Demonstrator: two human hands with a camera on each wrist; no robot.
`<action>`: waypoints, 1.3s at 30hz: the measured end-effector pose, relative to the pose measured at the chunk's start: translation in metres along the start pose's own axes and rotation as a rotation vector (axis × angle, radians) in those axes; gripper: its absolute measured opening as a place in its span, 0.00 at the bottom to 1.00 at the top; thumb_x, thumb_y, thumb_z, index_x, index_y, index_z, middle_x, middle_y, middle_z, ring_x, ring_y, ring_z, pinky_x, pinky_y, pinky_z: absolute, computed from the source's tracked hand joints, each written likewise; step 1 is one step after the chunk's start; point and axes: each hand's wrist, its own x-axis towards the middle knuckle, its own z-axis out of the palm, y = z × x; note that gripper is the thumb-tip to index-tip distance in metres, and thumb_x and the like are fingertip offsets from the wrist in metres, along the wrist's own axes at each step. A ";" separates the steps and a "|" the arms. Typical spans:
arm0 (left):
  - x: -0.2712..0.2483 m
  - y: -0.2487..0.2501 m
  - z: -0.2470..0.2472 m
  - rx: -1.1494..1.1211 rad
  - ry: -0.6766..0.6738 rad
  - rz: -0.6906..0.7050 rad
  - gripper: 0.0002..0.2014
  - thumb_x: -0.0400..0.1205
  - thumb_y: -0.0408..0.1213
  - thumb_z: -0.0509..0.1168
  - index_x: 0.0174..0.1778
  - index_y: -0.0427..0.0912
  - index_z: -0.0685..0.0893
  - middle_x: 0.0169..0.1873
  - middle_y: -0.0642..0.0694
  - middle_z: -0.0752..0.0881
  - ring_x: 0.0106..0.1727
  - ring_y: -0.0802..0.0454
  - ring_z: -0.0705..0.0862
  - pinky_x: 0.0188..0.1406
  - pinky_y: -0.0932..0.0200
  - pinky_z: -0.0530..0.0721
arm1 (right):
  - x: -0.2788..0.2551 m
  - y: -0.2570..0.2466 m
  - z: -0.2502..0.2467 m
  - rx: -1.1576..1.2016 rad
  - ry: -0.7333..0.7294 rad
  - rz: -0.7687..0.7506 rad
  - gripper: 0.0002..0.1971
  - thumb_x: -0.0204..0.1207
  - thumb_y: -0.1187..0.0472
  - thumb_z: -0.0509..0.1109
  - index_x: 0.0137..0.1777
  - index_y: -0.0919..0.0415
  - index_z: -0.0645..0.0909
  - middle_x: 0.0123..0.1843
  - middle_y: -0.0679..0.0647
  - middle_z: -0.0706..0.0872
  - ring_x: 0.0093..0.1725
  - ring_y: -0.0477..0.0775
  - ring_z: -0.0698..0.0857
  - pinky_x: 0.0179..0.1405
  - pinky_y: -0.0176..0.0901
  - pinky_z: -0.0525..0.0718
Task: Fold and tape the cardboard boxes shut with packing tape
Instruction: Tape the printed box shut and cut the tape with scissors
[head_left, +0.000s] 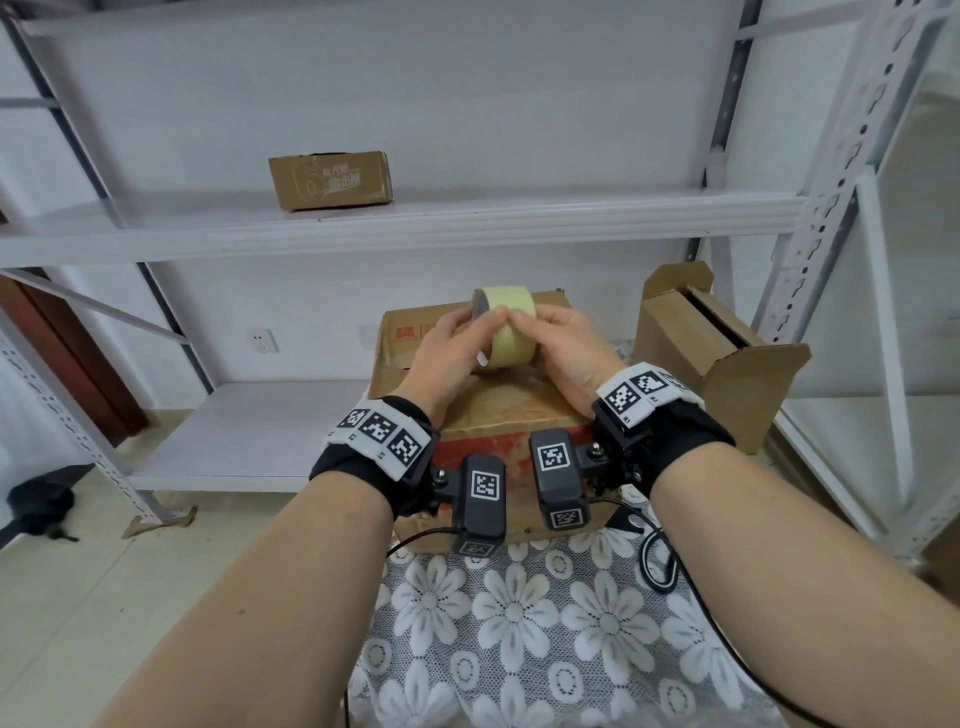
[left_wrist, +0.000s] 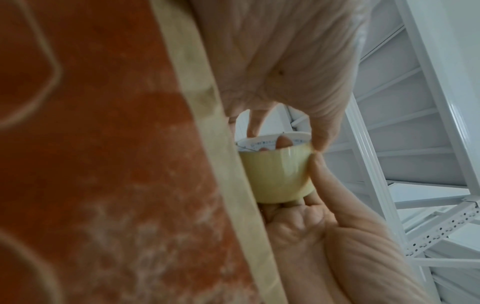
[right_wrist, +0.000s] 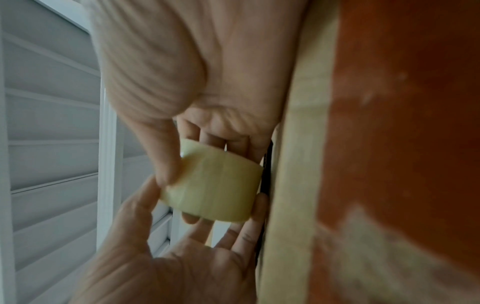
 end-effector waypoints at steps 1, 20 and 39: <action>0.000 0.001 0.000 -0.014 0.008 -0.008 0.40 0.68 0.65 0.68 0.72 0.45 0.78 0.60 0.48 0.86 0.59 0.51 0.86 0.64 0.47 0.83 | -0.002 0.000 0.001 -0.013 -0.028 -0.003 0.15 0.77 0.65 0.70 0.61 0.73 0.82 0.58 0.70 0.86 0.54 0.61 0.85 0.63 0.57 0.81; 0.003 -0.002 0.001 -0.026 0.020 -0.023 0.43 0.79 0.59 0.66 0.85 0.47 0.56 0.77 0.44 0.73 0.73 0.46 0.76 0.76 0.45 0.73 | 0.000 0.001 0.000 -0.053 0.004 0.005 0.13 0.78 0.64 0.69 0.58 0.71 0.84 0.57 0.70 0.87 0.59 0.67 0.85 0.69 0.63 0.78; 0.003 -0.002 0.002 -0.026 0.025 -0.026 0.34 0.78 0.56 0.70 0.75 0.40 0.72 0.65 0.47 0.81 0.62 0.52 0.83 0.65 0.53 0.82 | -0.002 -0.001 0.001 -0.005 0.032 -0.006 0.18 0.84 0.58 0.62 0.56 0.76 0.82 0.56 0.74 0.85 0.53 0.65 0.84 0.64 0.61 0.79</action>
